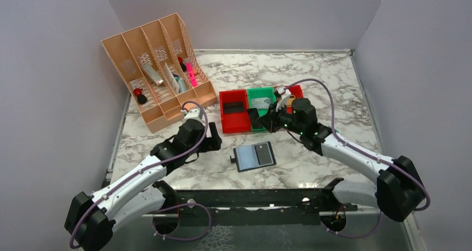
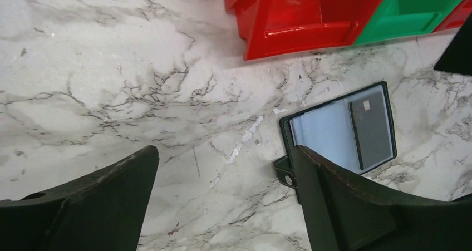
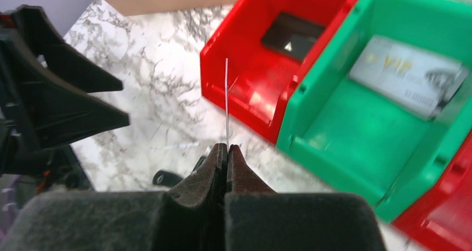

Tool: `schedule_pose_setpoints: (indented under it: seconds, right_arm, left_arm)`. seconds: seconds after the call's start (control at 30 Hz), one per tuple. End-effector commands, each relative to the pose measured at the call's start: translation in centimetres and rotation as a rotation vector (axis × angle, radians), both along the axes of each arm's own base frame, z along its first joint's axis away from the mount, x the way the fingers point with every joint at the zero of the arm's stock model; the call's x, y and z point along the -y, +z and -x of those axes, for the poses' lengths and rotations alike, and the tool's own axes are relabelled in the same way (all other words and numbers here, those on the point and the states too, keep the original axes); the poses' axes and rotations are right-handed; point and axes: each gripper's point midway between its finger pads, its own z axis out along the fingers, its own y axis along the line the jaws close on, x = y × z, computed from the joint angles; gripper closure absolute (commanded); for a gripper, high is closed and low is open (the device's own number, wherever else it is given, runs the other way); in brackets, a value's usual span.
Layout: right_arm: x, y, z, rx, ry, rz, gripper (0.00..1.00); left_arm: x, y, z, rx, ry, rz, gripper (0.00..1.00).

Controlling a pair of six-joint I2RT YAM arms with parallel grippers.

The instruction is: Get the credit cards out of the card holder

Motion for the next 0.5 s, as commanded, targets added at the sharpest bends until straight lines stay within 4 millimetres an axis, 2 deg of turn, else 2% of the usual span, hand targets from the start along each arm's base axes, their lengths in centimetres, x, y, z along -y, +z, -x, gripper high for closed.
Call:
schedule_pose_setpoints:
  seconds: [0.0, 0.17, 0.27, 0.47]
  right_arm:
    - [-2.3, 3.1, -2.4, 0.276, 0.147, 0.086, 0.98]
    - [-3.9, 4.6, -4.2, 0.432, 0.214, 0.165, 0.97]
    - [-4.8, 4.0, -5.1, 0.523, 0.27, 0.238, 0.99]
    - [-6.8, 2.8, -6.7, 0.574, 0.369, 0.354, 0.99]
  left_arm:
    - [-1.6, 2.3, 0.0, 0.06, -0.005, -0.026, 0.02]
    - [-0.9, 4.8, 0.4, 0.092, -0.065, 0.007, 0.01]
    - [-1.5, 4.7, 0.3, 0.109, -0.062, -0.021, 0.01]
    - [-2.0, 5.2, 0.0, 0.135, -0.086, -0.075, 0.01]
